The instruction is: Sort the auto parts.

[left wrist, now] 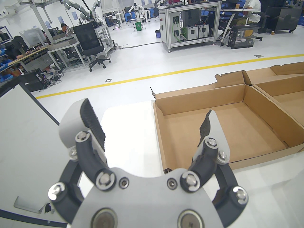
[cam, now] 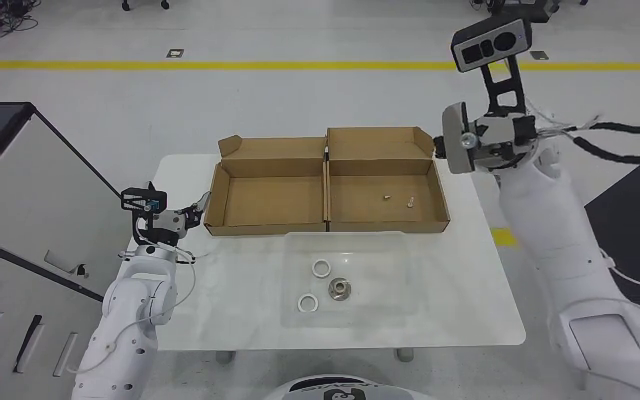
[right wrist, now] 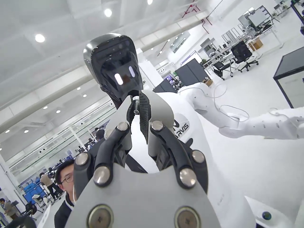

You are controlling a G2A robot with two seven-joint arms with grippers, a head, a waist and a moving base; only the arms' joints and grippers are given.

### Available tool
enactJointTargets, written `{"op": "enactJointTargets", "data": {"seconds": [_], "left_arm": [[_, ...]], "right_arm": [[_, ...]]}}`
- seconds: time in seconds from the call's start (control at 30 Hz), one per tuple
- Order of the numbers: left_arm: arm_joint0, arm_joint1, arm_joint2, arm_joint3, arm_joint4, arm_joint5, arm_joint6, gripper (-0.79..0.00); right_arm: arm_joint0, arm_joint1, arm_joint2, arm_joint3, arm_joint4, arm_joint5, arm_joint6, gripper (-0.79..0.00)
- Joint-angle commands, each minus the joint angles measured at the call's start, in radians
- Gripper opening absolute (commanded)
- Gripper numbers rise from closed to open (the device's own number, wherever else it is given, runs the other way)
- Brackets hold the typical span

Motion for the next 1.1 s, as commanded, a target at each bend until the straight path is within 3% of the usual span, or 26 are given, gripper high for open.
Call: {"op": "enactJointTargets", "data": {"seconds": [0.0, 0.43, 0.77, 0.9, 1.07], "left_arm": [[0.000, 0.000, 0.000, 0.000, 0.000, 0.000, 0.000, 0.000], [0.000, 0.000, 0.000, 0.000, 0.000, 0.000, 0.000, 0.000], [0.000, 0.000, 0.000, 0.000, 0.000, 0.000, 0.000, 0.000], [0.000, 0.000, 0.000, 0.000, 0.000, 0.000, 0.000, 0.000], [0.000, 0.000, 0.000, 0.000, 0.000, 0.000, 0.000, 0.000]], "right_arm": [[0.025, -0.012, -0.022, 0.006, 0.017, -0.004, -0.015, -0.785], [0.027, -0.021, -0.039, -0.022, 0.000, 0.014, -0.043, -0.785], [0.009, -0.069, -0.089, -0.052, 0.268, 0.042, 0.003, -0.785], [0.022, -0.083, -0.098, -0.044, 0.253, 0.037, -0.009, -0.785], [0.033, -0.087, -0.092, -0.029, 0.087, 0.029, -0.061, -0.785]]}}
